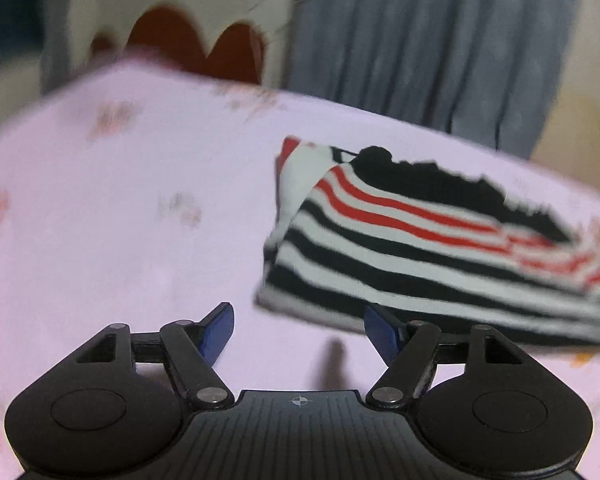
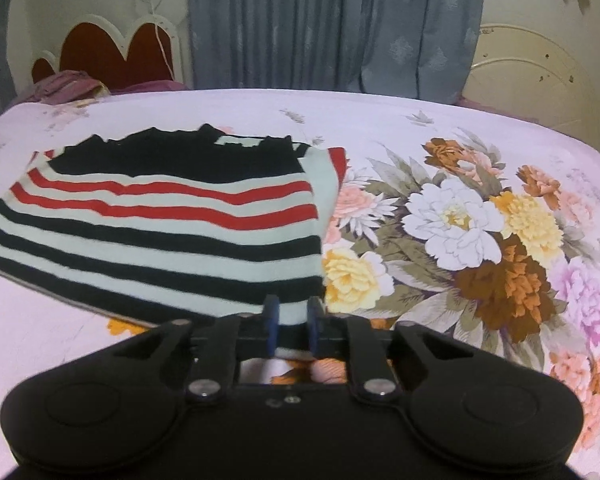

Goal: Fold small clothes

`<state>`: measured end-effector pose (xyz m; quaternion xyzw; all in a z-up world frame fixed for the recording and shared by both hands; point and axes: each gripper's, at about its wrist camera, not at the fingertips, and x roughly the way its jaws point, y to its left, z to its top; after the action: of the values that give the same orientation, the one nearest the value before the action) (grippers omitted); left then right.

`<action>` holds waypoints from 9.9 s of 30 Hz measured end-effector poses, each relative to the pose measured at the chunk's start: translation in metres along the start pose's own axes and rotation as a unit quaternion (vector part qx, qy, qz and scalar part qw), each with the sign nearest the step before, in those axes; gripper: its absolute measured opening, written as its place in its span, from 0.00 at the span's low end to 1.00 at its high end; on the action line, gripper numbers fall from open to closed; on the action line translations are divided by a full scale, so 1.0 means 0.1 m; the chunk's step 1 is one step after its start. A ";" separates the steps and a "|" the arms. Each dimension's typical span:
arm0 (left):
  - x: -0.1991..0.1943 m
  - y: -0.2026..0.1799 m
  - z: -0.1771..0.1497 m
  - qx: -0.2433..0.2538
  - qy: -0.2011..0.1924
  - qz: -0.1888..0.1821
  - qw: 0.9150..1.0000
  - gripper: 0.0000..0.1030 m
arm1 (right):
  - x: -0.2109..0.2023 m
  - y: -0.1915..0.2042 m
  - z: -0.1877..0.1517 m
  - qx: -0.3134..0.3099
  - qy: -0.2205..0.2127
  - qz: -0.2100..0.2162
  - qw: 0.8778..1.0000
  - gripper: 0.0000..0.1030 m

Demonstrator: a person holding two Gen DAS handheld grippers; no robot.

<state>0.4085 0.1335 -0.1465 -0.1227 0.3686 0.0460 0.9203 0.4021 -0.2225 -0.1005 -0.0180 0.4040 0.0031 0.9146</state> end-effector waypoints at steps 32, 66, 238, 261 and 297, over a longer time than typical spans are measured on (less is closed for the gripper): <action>0.88 0.41 0.20 -0.278 -0.043 -0.122 0.952 0.26 | 0.94 1.32 0.79 -0.043 -0.009 0.092 0.995 0.07; 0.94 -3.31 0.19 0.074 0.109 -0.207 0.969 0.43 | 0.44 -1.23 0.66 0.229 -0.032 0.125 0.965 0.51; 1.37 -2.28 0.79 0.078 0.134 -0.188 0.970 0.83 | 1.42 -1.38 0.44 0.284 0.082 0.298 0.908 0.57; 1.74 -2.42 0.80 0.058 0.150 -0.245 0.956 0.63 | 1.47 -0.92 0.73 0.201 0.078 0.268 0.939 0.32; 0.76 -0.01 1.53 0.038 0.051 -0.231 0.971 0.50 | 0.76 1.63 1.37 0.039 -0.010 0.265 0.963 0.30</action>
<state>0.5660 0.1720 -0.0921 -0.1717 0.3786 -0.1882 0.8898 0.5516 -0.0554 -0.0697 0.1255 0.3848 0.2299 0.8850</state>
